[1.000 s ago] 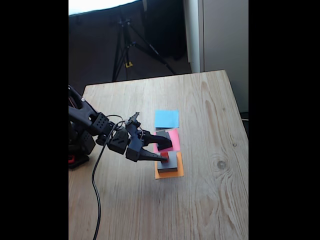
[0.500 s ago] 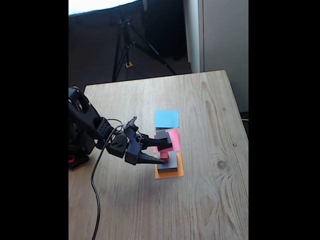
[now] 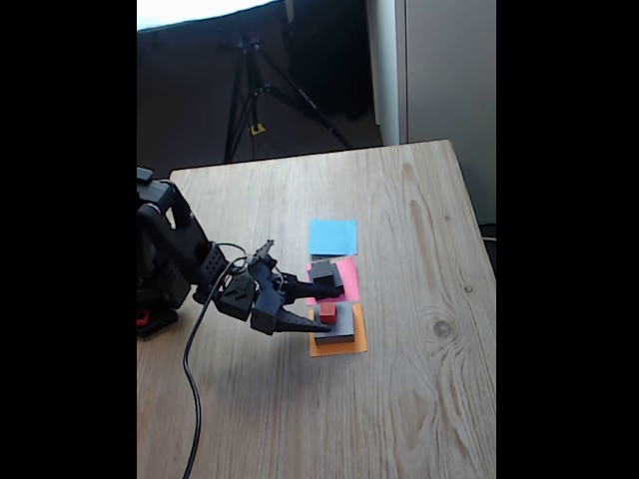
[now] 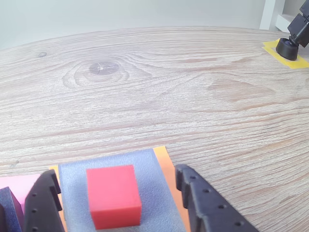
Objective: Tower of hanoi
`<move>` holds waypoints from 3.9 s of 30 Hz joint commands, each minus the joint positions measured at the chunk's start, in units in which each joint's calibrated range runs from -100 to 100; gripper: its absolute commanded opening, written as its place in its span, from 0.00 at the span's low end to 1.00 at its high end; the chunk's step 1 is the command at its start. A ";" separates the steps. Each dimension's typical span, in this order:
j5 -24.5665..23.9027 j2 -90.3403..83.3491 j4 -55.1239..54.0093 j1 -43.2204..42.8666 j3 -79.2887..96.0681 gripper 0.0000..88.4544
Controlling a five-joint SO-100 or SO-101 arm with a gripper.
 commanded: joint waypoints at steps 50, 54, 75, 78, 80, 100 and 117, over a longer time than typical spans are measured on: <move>0.69 4.79 -8.98 -0.28 0.82 0.19; 0.69 5.01 -9.31 -0.28 0.91 0.18; 0.69 7.51 -12.55 0.05 1.82 0.15; 0.69 7.81 -12.95 0.05 1.91 0.15; 0.69 8.04 -13.44 0.14 2.00 0.14; 0.69 8.65 -14.89 0.55 3.00 0.04; 0.69 -3.01 -6.39 -1.87 5.46 0.03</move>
